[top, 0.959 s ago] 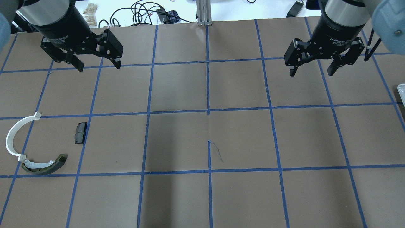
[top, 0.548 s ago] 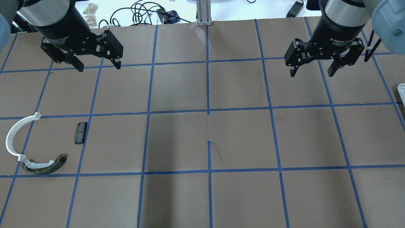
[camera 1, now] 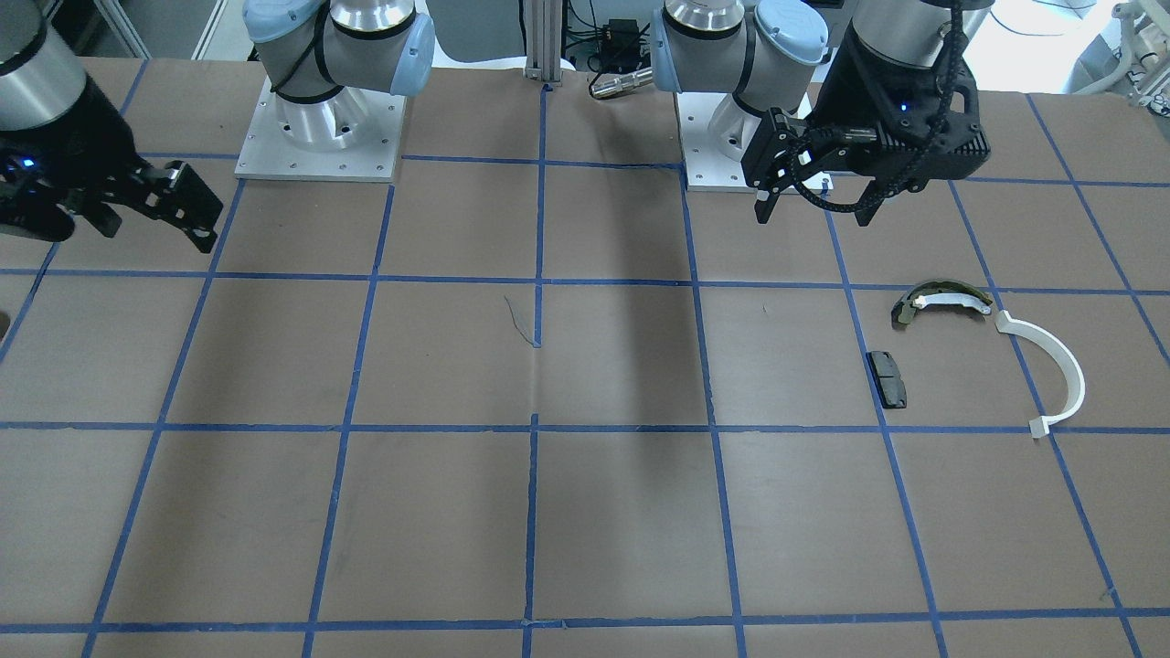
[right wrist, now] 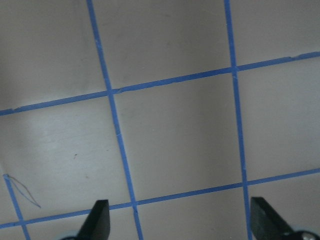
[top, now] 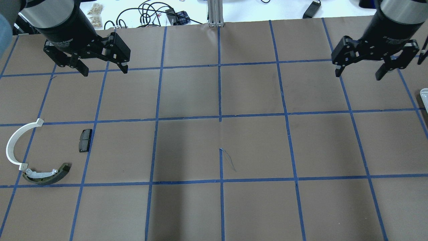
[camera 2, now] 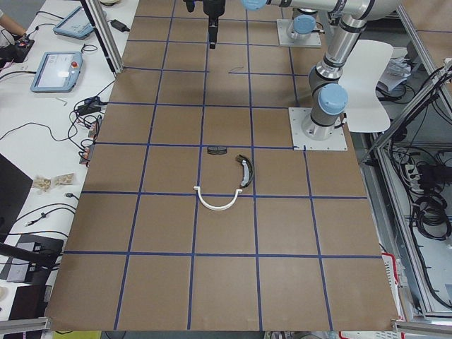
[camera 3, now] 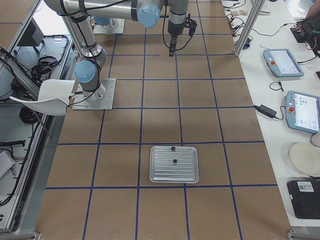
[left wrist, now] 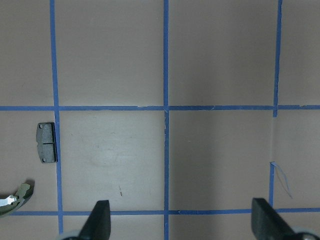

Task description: Place bearing gear from tray to pile

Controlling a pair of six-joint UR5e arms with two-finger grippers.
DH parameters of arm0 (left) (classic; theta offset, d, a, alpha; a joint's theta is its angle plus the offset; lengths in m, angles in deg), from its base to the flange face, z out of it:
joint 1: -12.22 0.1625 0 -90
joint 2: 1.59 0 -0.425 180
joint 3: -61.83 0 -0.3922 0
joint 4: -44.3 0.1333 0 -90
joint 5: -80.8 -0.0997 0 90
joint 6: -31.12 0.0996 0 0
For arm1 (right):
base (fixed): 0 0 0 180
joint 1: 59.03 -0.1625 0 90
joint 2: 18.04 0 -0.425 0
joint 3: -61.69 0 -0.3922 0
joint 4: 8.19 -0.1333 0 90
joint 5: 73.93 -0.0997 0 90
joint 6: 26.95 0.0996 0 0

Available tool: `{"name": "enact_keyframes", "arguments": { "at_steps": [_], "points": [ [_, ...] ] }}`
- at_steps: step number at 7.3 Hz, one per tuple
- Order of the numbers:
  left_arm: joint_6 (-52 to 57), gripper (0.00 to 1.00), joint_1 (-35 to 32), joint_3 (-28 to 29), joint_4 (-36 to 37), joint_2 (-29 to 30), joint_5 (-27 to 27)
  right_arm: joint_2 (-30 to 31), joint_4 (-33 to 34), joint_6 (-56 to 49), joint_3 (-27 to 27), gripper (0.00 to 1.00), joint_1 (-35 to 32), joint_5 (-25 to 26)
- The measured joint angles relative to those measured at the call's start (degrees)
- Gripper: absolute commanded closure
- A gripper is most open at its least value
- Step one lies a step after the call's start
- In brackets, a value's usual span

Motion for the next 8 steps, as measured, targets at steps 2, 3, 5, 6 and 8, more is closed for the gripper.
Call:
{"name": "enact_keyframes", "arguments": {
  "at_steps": [2,3,5,6,8],
  "points": [
    [-0.08,0.0,0.0,0.1,0.06,0.14,0.06,-0.86,0.54,-9.68,-0.03,0.0,10.14,0.14],
    [-0.17,0.0,0.0,0.19,0.06,0.22,0.1,-1.88,0.72,-14.58,0.04,0.0,15.23,0.14],
    [-0.32,0.0,0.0,0.49,0.07,0.47,0.2,-4.58,3.6,-22.02,0.39,0.0,23.01,1.24],
    [-0.34,0.0,0.0,0.52,0.07,0.52,0.22,-6.49,7.05,-25.38,0.45,0.0,25.13,3.83],
    [-0.35,0.0,0.0,0.57,0.07,0.58,0.26,-11.84,14.71,-34.81,0.49,0.0,30.59,7.04]
  ]
}}
